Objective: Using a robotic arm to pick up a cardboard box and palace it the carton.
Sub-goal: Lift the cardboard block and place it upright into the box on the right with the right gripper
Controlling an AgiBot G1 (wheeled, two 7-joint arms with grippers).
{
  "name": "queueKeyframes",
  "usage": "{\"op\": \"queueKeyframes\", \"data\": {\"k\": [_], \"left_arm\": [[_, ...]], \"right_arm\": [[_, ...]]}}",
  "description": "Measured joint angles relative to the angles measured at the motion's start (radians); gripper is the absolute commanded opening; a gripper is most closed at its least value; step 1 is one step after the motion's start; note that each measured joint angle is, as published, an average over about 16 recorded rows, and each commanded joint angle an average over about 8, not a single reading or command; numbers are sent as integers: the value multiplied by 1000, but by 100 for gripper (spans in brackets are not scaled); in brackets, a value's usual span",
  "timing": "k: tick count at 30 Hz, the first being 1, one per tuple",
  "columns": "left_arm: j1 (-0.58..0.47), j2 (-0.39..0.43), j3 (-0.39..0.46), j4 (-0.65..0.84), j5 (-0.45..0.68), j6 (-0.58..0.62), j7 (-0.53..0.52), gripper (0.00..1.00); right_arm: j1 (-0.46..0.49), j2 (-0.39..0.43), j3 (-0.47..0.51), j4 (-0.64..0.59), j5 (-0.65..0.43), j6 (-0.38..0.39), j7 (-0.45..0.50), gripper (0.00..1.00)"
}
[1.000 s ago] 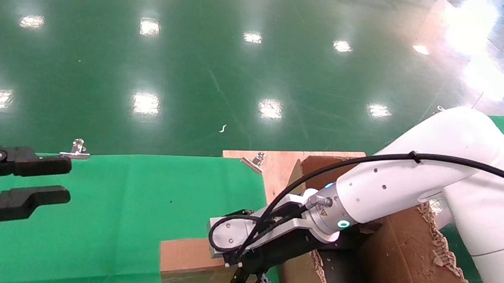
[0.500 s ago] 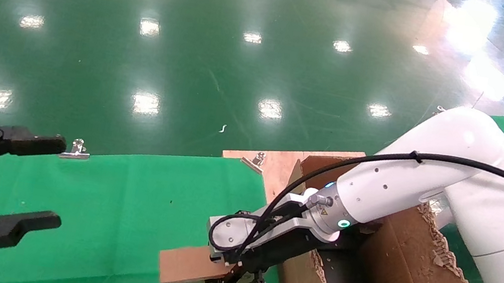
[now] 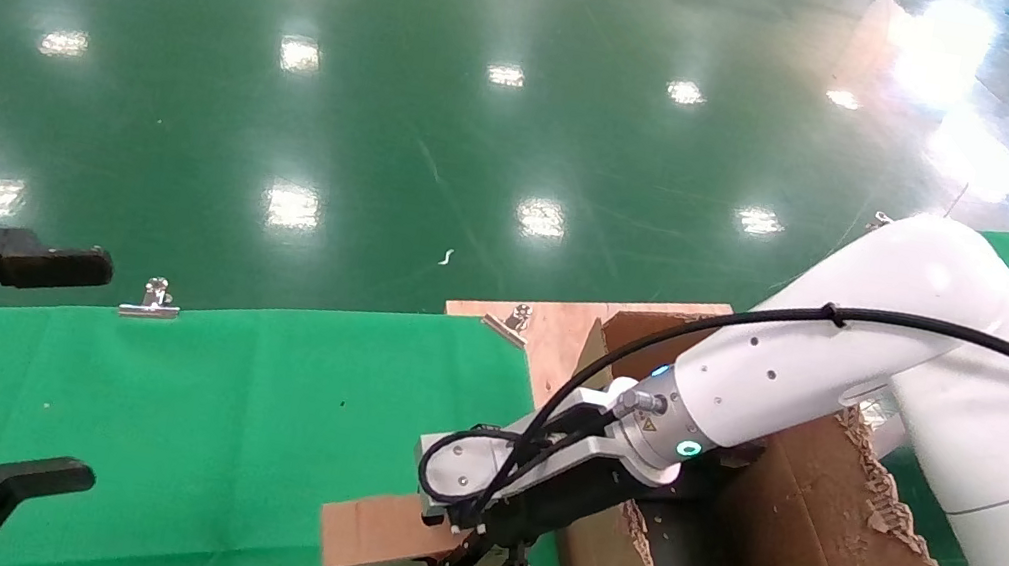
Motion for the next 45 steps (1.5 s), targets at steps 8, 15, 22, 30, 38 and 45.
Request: {"op": "queueKeyframes", "data": {"k": [8, 15, 22, 30, 38, 45], "left_arm": [[0, 0, 0, 0, 0, 0, 0, 100], [0, 0, 0, 0, 0, 0, 0, 100], [0, 0, 0, 0, 0, 0, 0, 100], [0, 0, 1, 0, 0, 0, 0, 100], [0, 0, 1, 0, 0, 0, 0, 100], [0, 0, 1, 0, -1, 0, 1, 100]], "right_arm": [[111, 55, 41, -76, 84, -8, -46, 0], [264, 108, 47, -167, 171, -22, -110, 0], [408, 167, -22, -246, 232, -31, -173, 0], [532, 269, -169, -304, 265, -35, -214, 0], [628, 404, -330, -342, 269, -35, -217, 0], [670, 517, -450, -371, 279, -32, -209, 0]]}}
